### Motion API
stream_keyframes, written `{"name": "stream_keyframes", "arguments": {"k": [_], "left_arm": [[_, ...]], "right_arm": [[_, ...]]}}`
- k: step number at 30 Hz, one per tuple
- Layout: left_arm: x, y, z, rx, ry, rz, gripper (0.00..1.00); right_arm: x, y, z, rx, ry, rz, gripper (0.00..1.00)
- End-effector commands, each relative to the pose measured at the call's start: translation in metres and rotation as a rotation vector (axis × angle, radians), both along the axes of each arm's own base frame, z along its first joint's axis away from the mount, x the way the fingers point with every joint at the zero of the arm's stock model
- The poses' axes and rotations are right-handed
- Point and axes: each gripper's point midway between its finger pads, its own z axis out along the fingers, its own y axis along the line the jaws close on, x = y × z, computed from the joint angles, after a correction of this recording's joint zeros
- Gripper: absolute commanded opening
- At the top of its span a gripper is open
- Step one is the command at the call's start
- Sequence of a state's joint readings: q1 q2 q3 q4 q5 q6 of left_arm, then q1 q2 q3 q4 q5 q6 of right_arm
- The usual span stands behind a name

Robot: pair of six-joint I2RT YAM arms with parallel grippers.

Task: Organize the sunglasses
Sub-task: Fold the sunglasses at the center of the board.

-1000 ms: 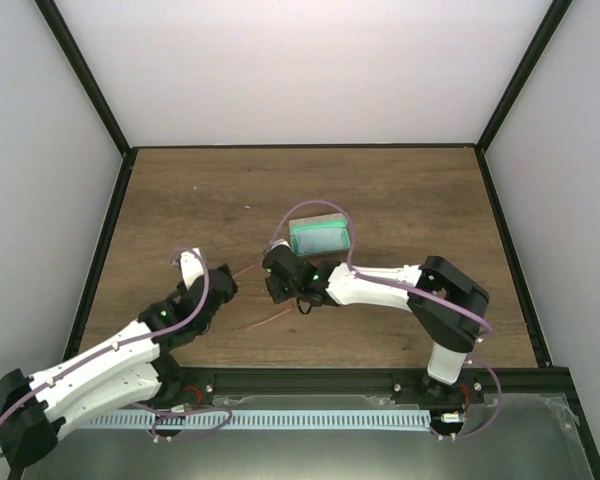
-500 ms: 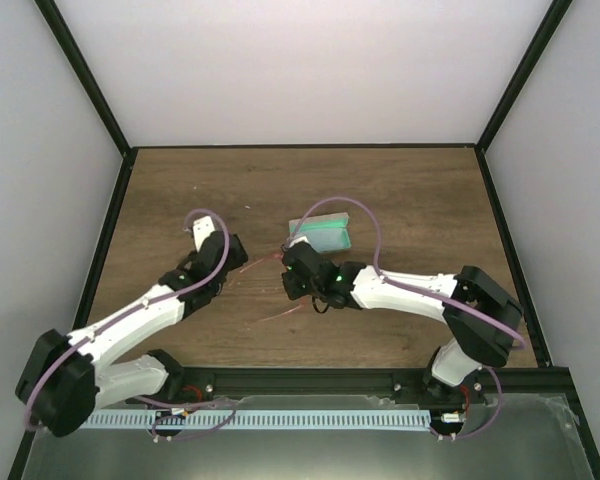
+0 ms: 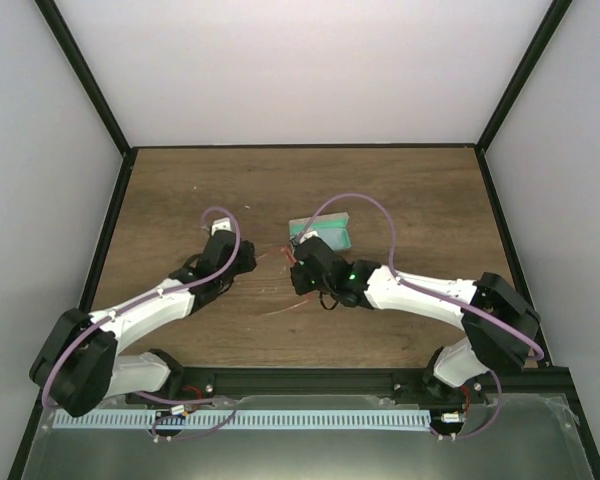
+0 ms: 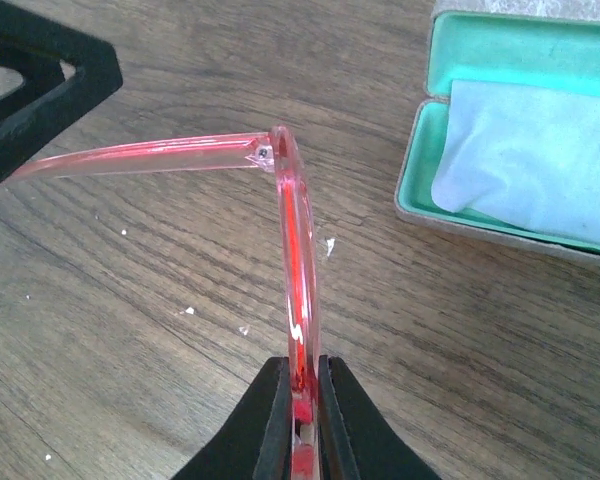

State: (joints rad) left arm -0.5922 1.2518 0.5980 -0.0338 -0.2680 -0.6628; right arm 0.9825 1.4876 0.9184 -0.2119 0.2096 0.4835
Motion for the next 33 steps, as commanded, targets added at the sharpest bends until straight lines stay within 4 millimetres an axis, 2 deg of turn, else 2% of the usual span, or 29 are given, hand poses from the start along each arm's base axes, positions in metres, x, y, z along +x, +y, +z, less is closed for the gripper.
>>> {"name": "stream_keyframes", "arguments": {"k": [1,7,12,24,33], "left_arm": [[-0.014,-0.013,-0.008,-0.043,0.017,-0.103,0.54],[-0.029,-0.008,-0.022,-0.036,0.042,-0.105,0.56],[-0.033,-0.012,-0.025,-0.069,0.043,-0.111,0.56],[-0.029,-0.048,-0.023,-0.192,0.067,-0.178,0.55],[-0.038,-0.077,-0.035,-0.205,0.104,-0.255,0.52]], "right_arm": [[0.006,0.002,0.012,0.050,-0.018,-0.004,0.08],[0.010,0.006,0.012,0.067,-0.011,-0.002,0.07],[0.010,0.013,0.009,0.075,0.007,0.010,0.05],[0.016,0.020,0.003,0.071,0.011,0.002,0.05],[0.021,0.033,-0.002,0.079,0.017,0.021,0.05]]}}
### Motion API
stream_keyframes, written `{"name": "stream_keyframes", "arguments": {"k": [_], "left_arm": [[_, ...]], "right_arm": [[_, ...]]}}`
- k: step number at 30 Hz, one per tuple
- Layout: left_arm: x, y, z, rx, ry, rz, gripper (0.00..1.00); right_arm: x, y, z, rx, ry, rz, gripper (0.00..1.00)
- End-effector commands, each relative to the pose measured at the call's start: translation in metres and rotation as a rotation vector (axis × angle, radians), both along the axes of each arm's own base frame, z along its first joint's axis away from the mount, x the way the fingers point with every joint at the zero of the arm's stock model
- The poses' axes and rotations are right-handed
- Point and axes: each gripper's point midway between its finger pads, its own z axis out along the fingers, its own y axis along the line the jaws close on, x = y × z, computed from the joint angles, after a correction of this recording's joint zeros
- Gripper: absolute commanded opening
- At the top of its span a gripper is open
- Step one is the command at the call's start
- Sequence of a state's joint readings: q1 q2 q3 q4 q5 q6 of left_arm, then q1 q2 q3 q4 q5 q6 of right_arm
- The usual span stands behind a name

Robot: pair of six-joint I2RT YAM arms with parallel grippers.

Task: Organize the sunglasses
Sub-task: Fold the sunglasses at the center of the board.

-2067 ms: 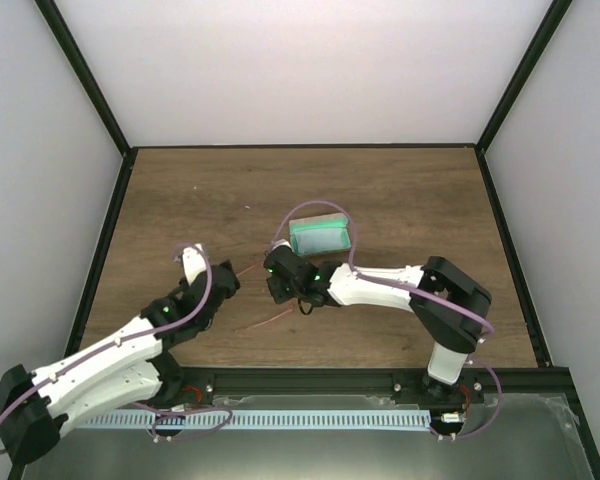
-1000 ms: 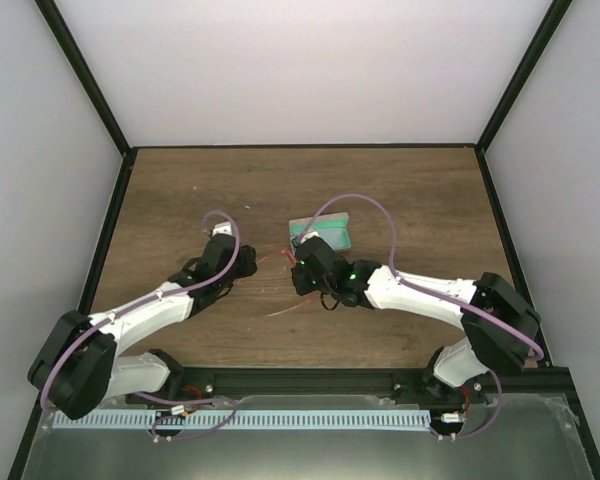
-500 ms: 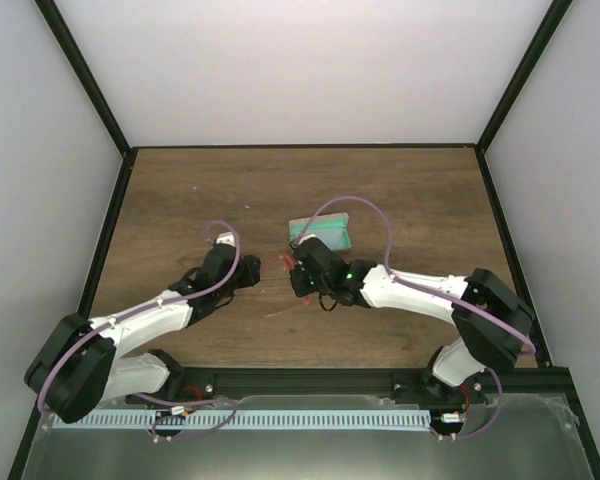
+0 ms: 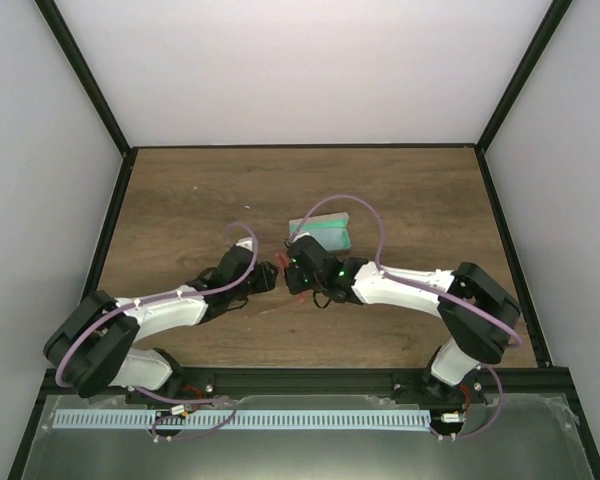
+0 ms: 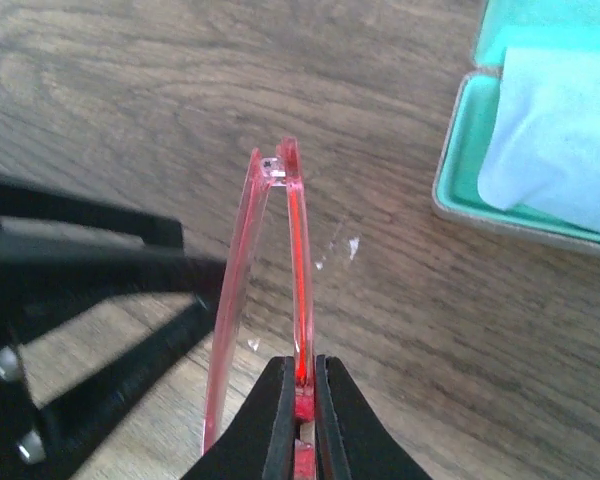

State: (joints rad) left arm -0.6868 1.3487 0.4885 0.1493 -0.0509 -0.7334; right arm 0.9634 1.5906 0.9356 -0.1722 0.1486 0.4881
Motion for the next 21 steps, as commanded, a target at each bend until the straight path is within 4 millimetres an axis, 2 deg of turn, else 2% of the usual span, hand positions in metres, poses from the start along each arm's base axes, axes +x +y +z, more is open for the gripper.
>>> {"name": "stream_keyframes", "arguments": {"k": [1,5,8,12,16,21], "left_arm": [[0.002,-0.020,0.011,-0.063,-0.017,-0.036,0.52],[-0.001,-0.021,0.011,-0.064,-0.014,-0.041,0.52],[0.001,-0.012,0.013,-0.025,-0.022,-0.016,0.53],[0.003,0.001,0.031,0.003,-0.078,0.016,0.56],[-0.005,-0.011,0.062,-0.118,-0.162,-0.079,0.56],[-0.007,-0.014,0.063,-0.125,-0.148,-0.098,0.55]], "right_arm": [[0.017,0.023,0.026,0.090,-0.047,-0.001,0.05],[0.020,0.028,0.027,0.091,-0.053,0.001,0.05],[0.023,0.027,0.028,0.083,-0.062,-0.008,0.05],[0.026,0.022,0.030,0.089,-0.072,-0.021,0.05],[0.022,0.023,0.030,0.111,-0.062,-0.009,0.05],[0.021,0.019,0.034,0.118,-0.070,-0.016,0.05]]}}
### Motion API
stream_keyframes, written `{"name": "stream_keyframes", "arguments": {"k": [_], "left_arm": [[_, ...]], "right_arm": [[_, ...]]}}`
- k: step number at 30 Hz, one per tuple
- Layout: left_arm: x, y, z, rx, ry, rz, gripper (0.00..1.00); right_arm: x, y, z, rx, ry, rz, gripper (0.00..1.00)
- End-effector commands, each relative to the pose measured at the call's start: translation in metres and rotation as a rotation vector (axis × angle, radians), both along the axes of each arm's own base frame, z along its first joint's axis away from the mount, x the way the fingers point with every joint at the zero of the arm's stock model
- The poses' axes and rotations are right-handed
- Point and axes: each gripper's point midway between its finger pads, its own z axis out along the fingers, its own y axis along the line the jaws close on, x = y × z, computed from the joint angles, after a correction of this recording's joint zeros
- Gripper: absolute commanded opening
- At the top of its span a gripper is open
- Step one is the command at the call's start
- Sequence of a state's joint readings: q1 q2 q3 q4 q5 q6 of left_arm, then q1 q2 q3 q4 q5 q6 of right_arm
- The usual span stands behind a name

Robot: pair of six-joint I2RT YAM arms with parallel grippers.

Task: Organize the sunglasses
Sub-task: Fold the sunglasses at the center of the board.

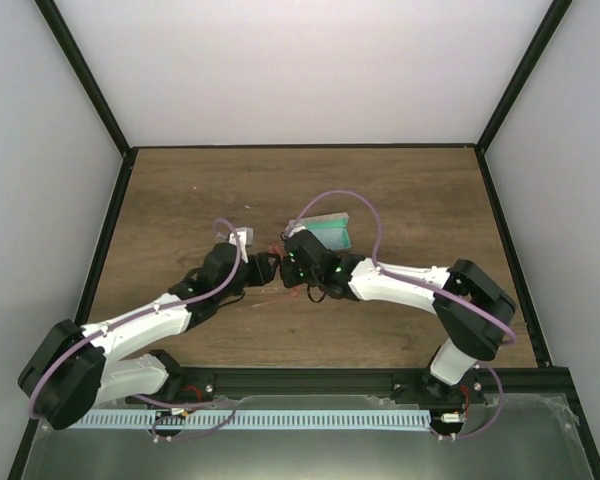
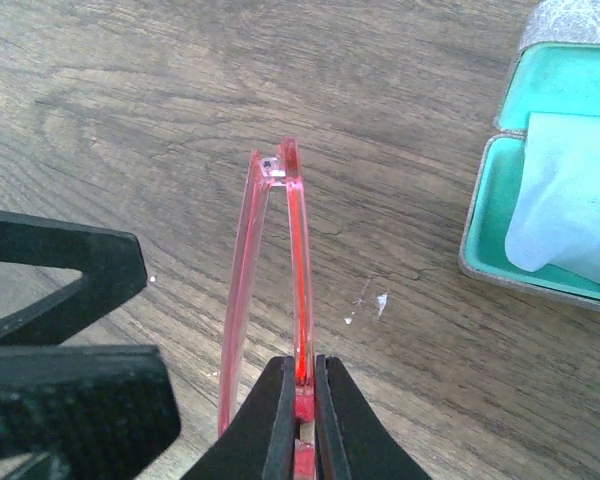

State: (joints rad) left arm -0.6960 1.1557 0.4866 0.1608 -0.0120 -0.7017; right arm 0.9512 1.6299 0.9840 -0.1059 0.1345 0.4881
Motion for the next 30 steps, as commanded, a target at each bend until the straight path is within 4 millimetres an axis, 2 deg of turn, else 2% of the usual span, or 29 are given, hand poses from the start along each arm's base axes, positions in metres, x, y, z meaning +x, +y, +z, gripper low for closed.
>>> {"name": "stream_keyframes", "arguments": {"k": [1,3,5,8,10,15,18,19,24,30], "left_arm": [[-0.004,0.001,-0.003,0.014,0.007,-0.024,0.55],[-0.006,0.016,-0.001,0.034,0.004,0.029,0.55],[-0.011,0.032,0.010,0.021,-0.025,0.081,0.53],[-0.026,0.047,0.023,-0.093,-0.039,0.141,0.44],[-0.039,0.053,0.026,-0.190,-0.047,0.148,0.42],[-0.060,0.063,0.017,-0.311,-0.031,0.152,0.33],[-0.070,0.060,0.017,-0.344,-0.029,0.108,0.14],[-0.073,0.059,0.012,-0.345,-0.017,0.094,0.11],[-0.081,0.063,-0.020,-0.318,0.060,0.107,0.11],[-0.082,0.072,-0.036,-0.290,0.081,0.145,0.14]], "right_arm": [[0.005,-0.001,0.020,0.048,-0.037,-0.020,0.05],[0.007,-0.004,0.021,0.049,-0.040,-0.034,0.05],[0.009,-0.007,0.023,0.053,-0.043,-0.053,0.05],[0.018,-0.011,0.026,0.071,-0.041,-0.091,0.05],[0.025,-0.011,0.028,0.080,-0.045,-0.114,0.05],[0.042,-0.010,0.028,0.061,-0.058,-0.159,0.05],[0.049,-0.007,0.030,0.078,-0.059,-0.162,0.05],[0.051,-0.005,0.032,0.079,-0.061,-0.162,0.05],[0.061,-0.001,0.041,0.075,-0.083,-0.179,0.05],[0.073,0.002,0.042,0.065,-0.092,-0.199,0.05]]}}
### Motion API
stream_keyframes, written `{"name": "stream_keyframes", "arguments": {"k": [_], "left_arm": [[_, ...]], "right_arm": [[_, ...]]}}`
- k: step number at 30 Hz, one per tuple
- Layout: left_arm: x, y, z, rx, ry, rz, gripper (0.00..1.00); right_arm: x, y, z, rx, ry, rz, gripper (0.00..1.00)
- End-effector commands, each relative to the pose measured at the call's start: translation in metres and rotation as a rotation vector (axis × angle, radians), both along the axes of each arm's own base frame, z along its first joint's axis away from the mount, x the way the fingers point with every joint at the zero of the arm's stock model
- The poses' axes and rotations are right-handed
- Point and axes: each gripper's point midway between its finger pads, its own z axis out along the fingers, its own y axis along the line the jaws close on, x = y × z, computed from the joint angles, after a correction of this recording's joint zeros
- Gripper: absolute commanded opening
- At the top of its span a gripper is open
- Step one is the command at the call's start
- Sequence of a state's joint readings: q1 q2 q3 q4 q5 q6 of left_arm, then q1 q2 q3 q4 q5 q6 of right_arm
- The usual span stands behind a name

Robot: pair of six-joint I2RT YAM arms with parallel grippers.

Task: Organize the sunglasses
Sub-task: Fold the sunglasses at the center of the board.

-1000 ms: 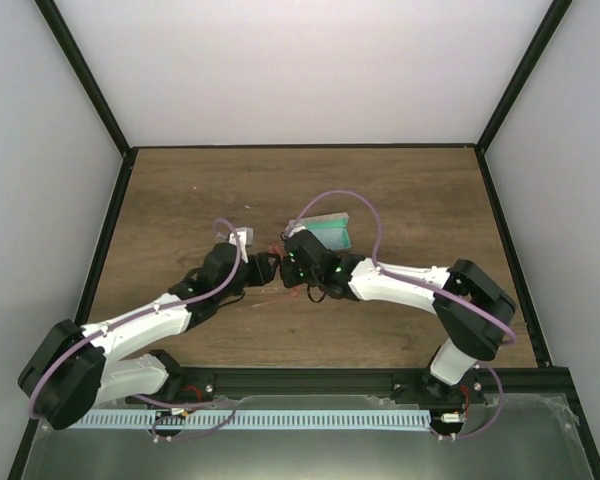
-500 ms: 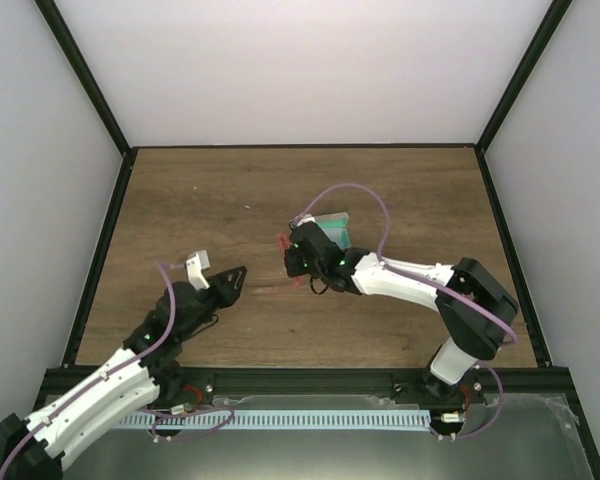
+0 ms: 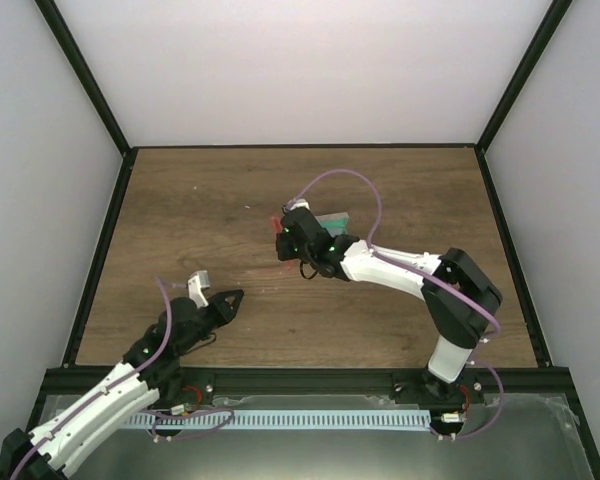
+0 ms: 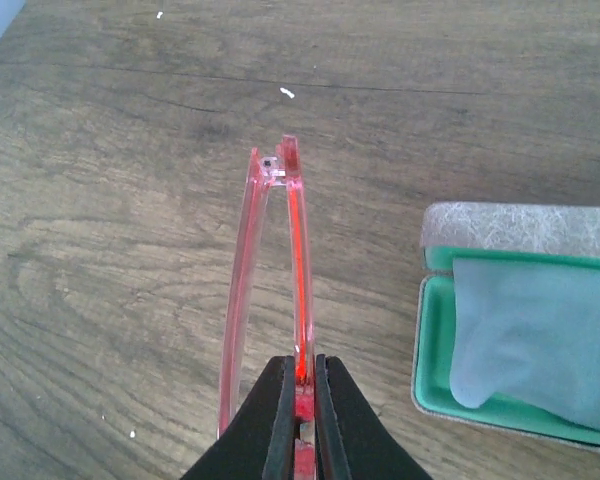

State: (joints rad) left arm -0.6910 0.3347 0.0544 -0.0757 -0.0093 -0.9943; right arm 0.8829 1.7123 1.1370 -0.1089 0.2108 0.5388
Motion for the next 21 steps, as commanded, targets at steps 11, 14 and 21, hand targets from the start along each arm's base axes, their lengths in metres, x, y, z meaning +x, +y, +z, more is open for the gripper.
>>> {"name": "stream_keyframes", "arguments": {"k": [11,14,21], "left_arm": [[0.033,-0.005,0.007,0.158,0.023,0.063,0.19],[0.044,-0.020,0.009,0.165,0.028,0.036,0.18],[0.065,-0.015,0.037,0.218,-0.016,0.111,0.23]], "right_arm": [[-0.009,0.003,0.000,0.046,0.003,0.029,0.05],[-0.015,0.004,-0.002,0.033,0.002,0.038,0.05],[-0.026,0.007,-0.008,0.022,0.006,0.058,0.05]]}}
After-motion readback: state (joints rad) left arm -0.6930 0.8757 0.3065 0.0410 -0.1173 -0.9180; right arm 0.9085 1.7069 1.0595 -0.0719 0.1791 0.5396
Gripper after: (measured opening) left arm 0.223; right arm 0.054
